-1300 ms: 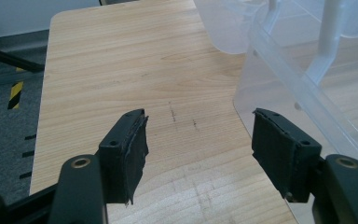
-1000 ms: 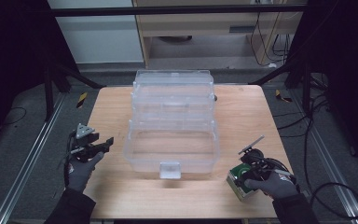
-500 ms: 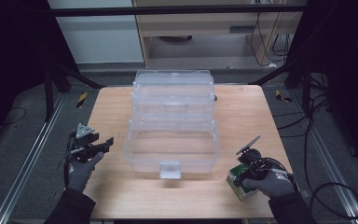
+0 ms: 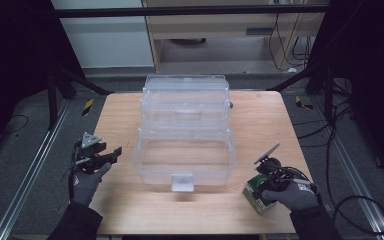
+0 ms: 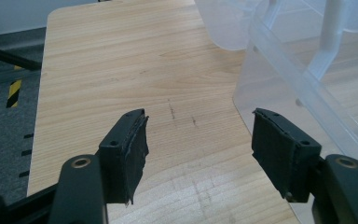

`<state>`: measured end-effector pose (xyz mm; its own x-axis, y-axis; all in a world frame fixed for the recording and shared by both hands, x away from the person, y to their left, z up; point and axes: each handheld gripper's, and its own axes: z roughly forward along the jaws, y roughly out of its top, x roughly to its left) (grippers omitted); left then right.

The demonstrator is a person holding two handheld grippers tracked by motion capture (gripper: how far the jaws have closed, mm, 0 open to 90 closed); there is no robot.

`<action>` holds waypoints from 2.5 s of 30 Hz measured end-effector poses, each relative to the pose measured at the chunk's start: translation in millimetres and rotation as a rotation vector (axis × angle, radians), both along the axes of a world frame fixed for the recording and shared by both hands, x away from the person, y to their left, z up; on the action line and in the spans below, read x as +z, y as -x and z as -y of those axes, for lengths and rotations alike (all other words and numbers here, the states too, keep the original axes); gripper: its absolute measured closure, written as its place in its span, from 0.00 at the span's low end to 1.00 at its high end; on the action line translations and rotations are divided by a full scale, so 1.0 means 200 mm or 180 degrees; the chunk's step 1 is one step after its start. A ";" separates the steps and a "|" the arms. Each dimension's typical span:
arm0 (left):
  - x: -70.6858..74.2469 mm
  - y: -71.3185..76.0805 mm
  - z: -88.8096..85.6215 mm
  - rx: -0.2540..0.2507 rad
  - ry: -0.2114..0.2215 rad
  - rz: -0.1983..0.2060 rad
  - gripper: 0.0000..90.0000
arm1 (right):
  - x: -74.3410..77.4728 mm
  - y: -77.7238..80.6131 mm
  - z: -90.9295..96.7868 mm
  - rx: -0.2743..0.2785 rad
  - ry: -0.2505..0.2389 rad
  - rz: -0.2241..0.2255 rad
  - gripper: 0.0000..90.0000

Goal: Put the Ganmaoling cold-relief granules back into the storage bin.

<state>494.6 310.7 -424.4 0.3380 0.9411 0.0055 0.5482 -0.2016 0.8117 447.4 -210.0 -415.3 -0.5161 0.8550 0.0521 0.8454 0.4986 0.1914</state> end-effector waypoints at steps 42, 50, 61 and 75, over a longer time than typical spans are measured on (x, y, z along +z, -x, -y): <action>-0.03 -0.01 0.01 -0.0008 -0.0054 -0.0071 0.39 | 0.60 -0.27 -0.03 0.0895 -0.0211 0.1009 0.20; -0.03 -0.01 0.00 -0.0009 -0.0061 -0.0068 0.39 | 0.65 -0.33 -0.12 0.1227 -0.0197 0.0871 0.20; -0.04 -0.02 0.01 -0.0021 -0.0060 -0.0085 0.39 | 0.64 -0.38 -0.26 0.1795 -0.0227 0.0729 0.19; -0.04 -0.02 0.01 -0.0031 -0.0060 -0.0085 0.39 | 0.64 -0.41 -0.42 0.2294 -0.0154 0.0735 0.19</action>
<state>497.9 309.0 -432.1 0.3473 0.9376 0.0142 0.5677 -0.2223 0.7927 528.5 -126.1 -287.7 -0.9486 0.3014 -0.0961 0.2492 0.8992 0.3597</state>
